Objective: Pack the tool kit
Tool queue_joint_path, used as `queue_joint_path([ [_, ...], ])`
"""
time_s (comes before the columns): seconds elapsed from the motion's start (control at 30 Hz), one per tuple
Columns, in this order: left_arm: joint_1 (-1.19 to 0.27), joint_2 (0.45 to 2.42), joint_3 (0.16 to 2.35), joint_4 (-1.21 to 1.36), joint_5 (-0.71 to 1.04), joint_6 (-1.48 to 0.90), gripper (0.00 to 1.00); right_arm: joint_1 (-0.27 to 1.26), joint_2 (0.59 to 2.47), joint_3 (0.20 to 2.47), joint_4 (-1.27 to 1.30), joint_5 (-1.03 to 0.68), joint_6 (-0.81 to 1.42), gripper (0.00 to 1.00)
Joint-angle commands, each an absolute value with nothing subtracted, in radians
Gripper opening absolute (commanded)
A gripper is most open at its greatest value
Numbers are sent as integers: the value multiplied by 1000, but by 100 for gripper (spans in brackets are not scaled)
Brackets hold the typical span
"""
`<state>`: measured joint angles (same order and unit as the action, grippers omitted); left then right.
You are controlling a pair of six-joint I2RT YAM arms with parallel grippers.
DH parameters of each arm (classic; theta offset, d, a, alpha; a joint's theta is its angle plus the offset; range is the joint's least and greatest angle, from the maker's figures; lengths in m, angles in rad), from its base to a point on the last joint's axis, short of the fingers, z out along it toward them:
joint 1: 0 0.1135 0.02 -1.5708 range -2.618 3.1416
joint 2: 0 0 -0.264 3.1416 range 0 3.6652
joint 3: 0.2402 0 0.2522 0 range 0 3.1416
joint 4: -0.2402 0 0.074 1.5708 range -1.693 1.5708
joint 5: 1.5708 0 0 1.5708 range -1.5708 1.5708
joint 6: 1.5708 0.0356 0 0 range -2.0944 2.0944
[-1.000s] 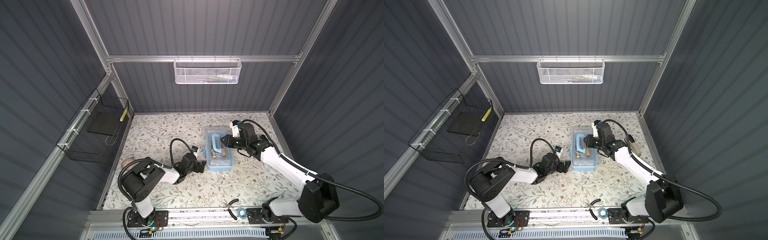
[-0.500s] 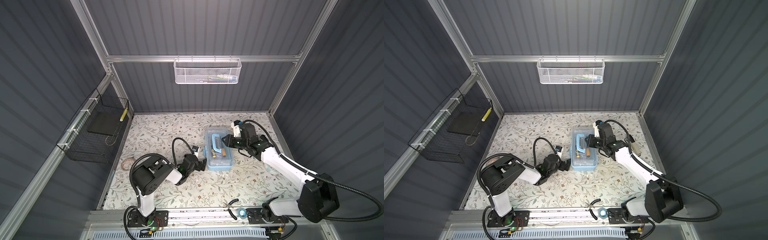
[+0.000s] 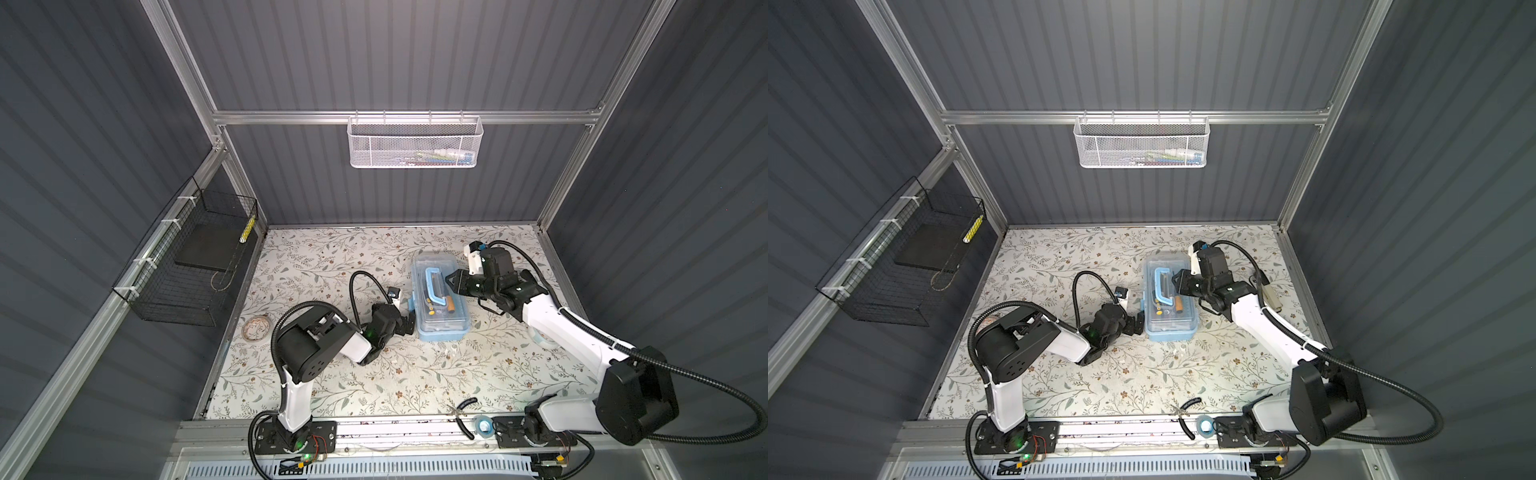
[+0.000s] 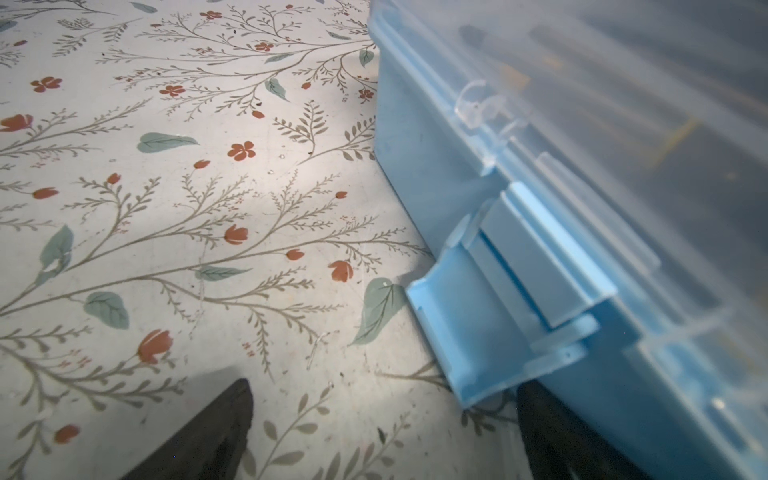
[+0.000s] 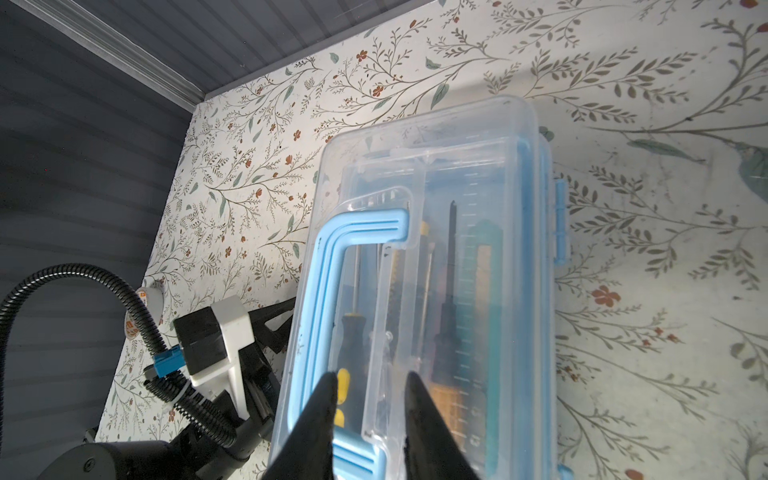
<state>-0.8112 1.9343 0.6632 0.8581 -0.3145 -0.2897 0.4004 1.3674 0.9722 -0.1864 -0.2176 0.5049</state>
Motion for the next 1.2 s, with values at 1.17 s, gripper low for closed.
queue_joint_path([
  [1.17, -701, 1823, 694, 819, -326, -320, 99, 394, 1398, 962, -160, -253, 500, 30],
])
